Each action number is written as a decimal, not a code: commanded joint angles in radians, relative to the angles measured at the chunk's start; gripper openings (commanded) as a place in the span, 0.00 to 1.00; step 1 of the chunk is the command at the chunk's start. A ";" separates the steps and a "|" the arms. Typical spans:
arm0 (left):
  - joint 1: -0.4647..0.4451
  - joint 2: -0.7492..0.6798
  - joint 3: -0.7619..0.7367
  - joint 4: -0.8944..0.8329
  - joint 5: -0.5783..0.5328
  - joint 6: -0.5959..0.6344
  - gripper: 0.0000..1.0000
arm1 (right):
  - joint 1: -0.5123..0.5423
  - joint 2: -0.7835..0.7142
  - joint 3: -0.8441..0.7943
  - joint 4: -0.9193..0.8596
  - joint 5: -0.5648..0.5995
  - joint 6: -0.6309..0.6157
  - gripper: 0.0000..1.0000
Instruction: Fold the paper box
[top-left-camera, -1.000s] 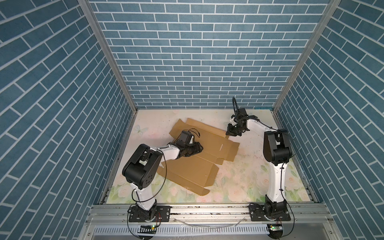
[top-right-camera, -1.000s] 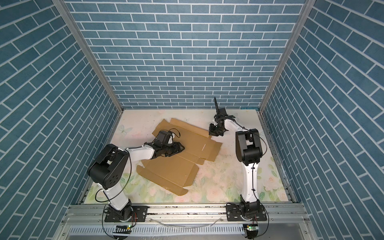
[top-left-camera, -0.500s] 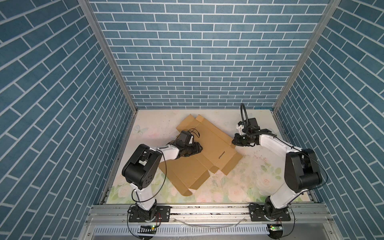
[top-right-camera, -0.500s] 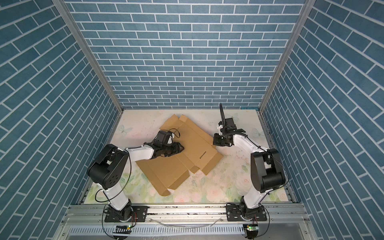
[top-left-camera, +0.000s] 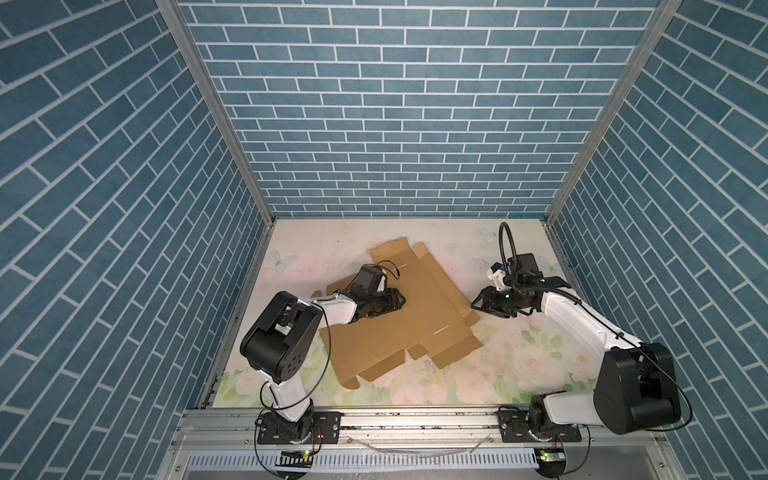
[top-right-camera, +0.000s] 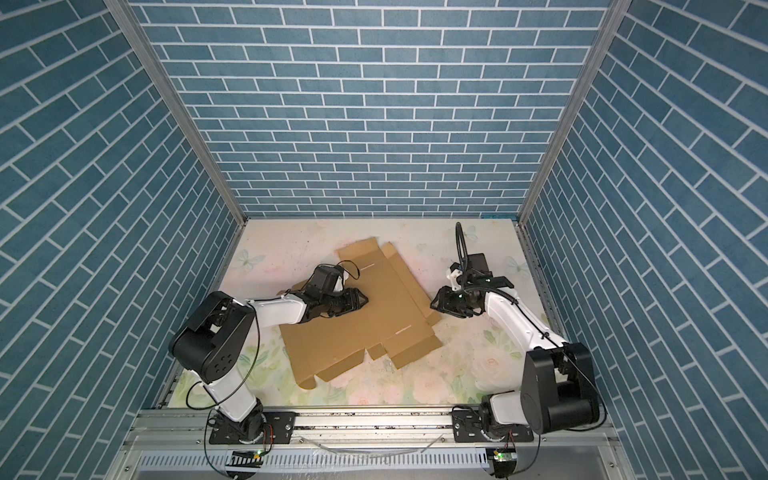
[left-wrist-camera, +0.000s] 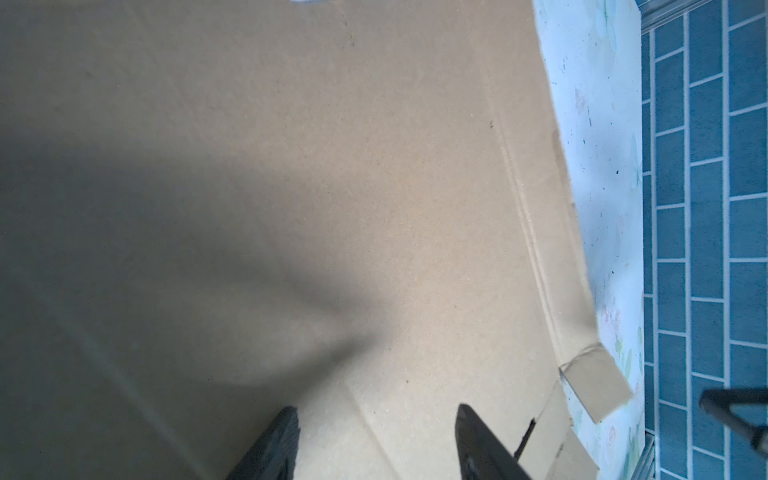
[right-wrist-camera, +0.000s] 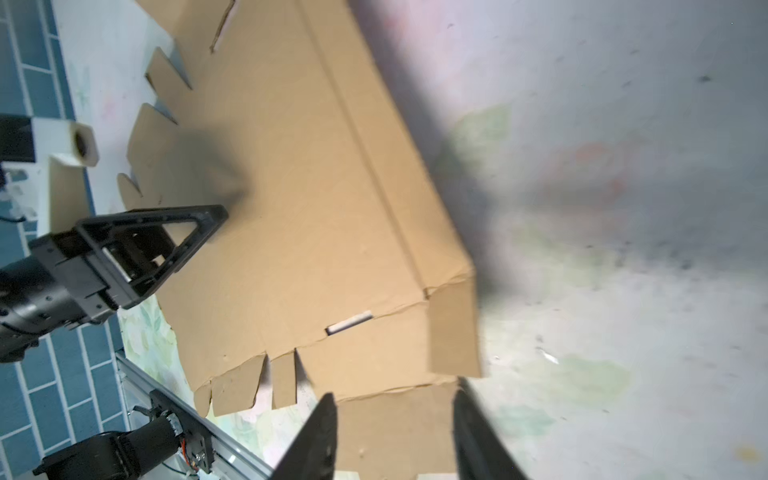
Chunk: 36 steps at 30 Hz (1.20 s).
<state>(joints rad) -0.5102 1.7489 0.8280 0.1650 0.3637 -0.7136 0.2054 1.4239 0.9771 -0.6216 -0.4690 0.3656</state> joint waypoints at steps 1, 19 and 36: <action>0.002 0.014 -0.058 -0.096 -0.018 0.011 0.62 | -0.012 0.151 0.182 0.009 -0.013 -0.058 0.55; 0.014 -0.023 -0.097 -0.087 -0.011 -0.006 0.61 | 0.116 0.844 0.873 -0.173 -0.036 -0.185 0.58; -0.028 -0.022 -0.113 -0.030 0.004 -0.059 0.60 | 0.206 0.776 0.858 -0.253 0.096 -0.316 0.07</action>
<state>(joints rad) -0.5133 1.7069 0.7544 0.2237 0.3595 -0.7437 0.3870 2.2704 1.8244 -0.8227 -0.4484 0.1127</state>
